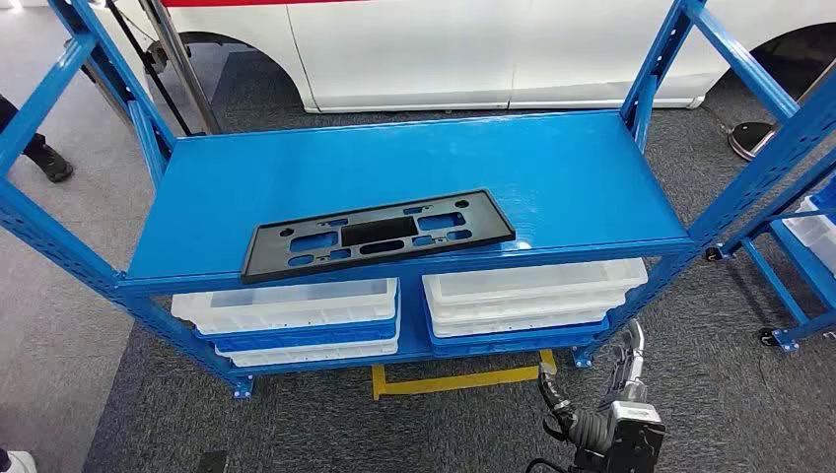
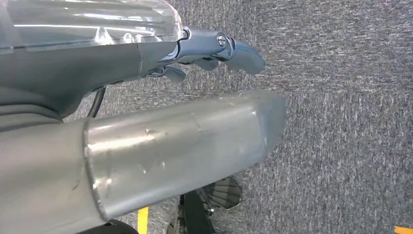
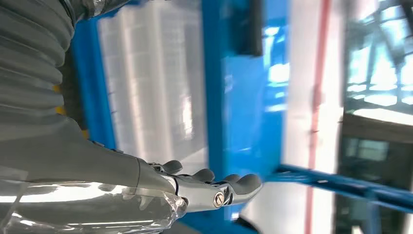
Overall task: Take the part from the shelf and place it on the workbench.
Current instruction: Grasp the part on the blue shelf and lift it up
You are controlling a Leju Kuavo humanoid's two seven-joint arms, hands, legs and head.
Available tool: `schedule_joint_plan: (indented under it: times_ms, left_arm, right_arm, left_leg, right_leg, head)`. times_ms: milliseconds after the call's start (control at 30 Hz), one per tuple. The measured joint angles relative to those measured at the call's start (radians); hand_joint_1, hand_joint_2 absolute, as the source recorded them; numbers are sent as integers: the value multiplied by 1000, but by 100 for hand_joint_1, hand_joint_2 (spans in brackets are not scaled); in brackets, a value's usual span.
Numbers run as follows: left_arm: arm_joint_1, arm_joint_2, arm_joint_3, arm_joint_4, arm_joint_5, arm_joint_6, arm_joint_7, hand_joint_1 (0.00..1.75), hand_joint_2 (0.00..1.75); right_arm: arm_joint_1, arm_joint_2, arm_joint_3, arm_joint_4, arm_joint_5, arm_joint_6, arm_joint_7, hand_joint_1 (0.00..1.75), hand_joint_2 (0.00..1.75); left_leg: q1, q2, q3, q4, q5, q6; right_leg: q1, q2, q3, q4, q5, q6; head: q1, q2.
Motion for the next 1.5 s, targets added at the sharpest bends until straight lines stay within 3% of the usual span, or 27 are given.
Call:
schedule_joint_plan:
  times_ms: [333,467,567,667,700,733,767,833,900,1000,1067,1100,1167,1200,1233,1267,1300,1333,1400,1500]
  left_arm:
    - [-7,0,35,0,-12,-16,-3,0,0]
    - [-8,0,49,0,-11,-16,-2,0,0]
    - [-9,-2,56,1,-30,-23,-2,0,0]
    - [-7,-3,57,2,-51,-37,-3,0,0]
    - [-6,-2,57,3,-53,-39,-3,0,0]
    - [-5,-2,58,5,-54,-40,-3,0,0]
    - [-4,-2,58,6,-54,-41,-3,0,0]
    - [-2,-3,58,8,-54,-43,-3,0,0]
    - [-2,-2,58,8,-54,-48,-4,0,0]
    - [-2,-1,58,9,-54,-55,-5,0,0]
    - [-2,-1,58,9,-54,-57,-5,0,0]
    - [-2,-1,58,9,-54,-57,-5,0,0]
    - [-1,0,58,9,-53,-58,-3,0,0]
    - [1,0,58,10,-52,-58,-2,0,0]
    - [3,2,58,10,-52,-57,-1,0,0]
    - [4,3,59,10,-51,-57,0,0,0]
    - [6,3,59,10,-51,-57,1,0,0]
    - [6,4,59,10,-51,-57,2,0,0]
    - [5,5,60,10,-51,-57,2,0,0]
    - [5,6,63,10,-50,-56,4,0,0]
  right_arm:
    - [30,-13,152,-161,51,35,-19,0,175]
    - [30,-12,182,-158,26,30,-18,0,0]
    - [28,-9,185,-145,19,20,-5,0,0]
    - [27,-8,185,-124,21,12,5,0,0]
    - [28,-8,185,-118,21,12,6,0,0]
    - [28,-8,184,-112,21,12,8,0,0]
    - [28,-8,184,-108,23,11,10,0,0]
    - [27,-8,184,-100,31,10,18,0,0]
    - [25,-7,184,-91,43,9,30,0,0]
    - [24,-5,184,-78,48,13,38,0,0]
    - [24,-4,184,-71,48,16,38,0,0]
    - [24,-3,184,-69,47,16,38,0,0]
    - [24,-2,184,-64,40,16,38,0,0]
    - [25,-2,184,-62,34,17,38,0,0]
    - [25,-2,184,-61,28,18,38,0,0]
    - [25,-1,184,-60,23,19,38,0,0]
    - [25,-1,184,-59,20,21,37,0,0]
    - [26,0,184,-59,19,22,36,0,0]
    - [26,2,184,-59,18,26,34,0,0]
    - [26,3,184,-59,20,31,34,0,0]
  left_leg:
    - [-1,0,-2,5,-2,4]
    - [-3,-1,-4,6,-1,12]
    - [8,3,11,-27,17,28]
    - [10,8,17,-38,24,36]
    - [10,9,16,-37,23,35]
    - [10,8,17,-36,22,34]
    - [11,8,18,-33,19,31]
    - [15,5,22,-24,8,21]
    - [13,3,18,-11,-4,5]
    - [12,2,14,-10,-9,-12]
    - [15,2,7,13,-27,-19]
    - [15,2,-10,51,-51,-22]
    - [16,3,-73,180,-112,-24]
    - [15,3,-106,242,-132,-24]
    - [15,3,-128,277,-134,-23]
    - [15,3,-132,275,-115,-21]
    - [15,3,-117,234,-79,-17]
    - [14,4,-90,165,-36,-11]
    - [8,6,-42,49,13,-2]
    - [1,3,-27,11,16,4]
  right_leg:
    - [-5,1,0,-2,2,3]
    - [-8,0,2,-8,7,10]
    - [-4,-2,-2,10,-10,19]
    - [-4,-5,-79,170,-92,23]
    - [-5,-6,-107,223,-107,25]
    - [-6,-6,-121,246,-103,28]
    - [-8,-6,-117,232,-81,29]
    - [-12,-7,-64,116,-12,31]
    - [-9,-7,-22,21,18,22]
    - [-3,-6,-20,7,12,-1]
    - [-4,-12,-16,1,12,-16]
    - [-5,-16,-14,-2,12,-22]
    - [-2,-23,-10,-4,9,-29]
    - [1,-25,-9,-3,8,-31]
    - [4,-26,-7,-3,6,-33]
    - [5,-26,-4,-3,5,-34]
    - [7,-25,0,-3,3,-35]
    - [7,-25,4,-3,0,-34]
    - [11,-24,9,-1,-4,-27]
    - [11,-26,9,-4,-3,-11]
  head:
    - [0,0]
    - [0,0]
    - [0,0]
    - [0,0]
    - [1,0]
    - [0,0]
    - [1,0]
    - [1,0]
    - [0,0]
    - [0,0]
    - [0,0]
    - [-1,0]
    - [0,0]
    - [0,0]
    - [0,0]
    - [0,0]
    - [0,0]
    - [0,0]
    - [0,0]
    - [0,0]
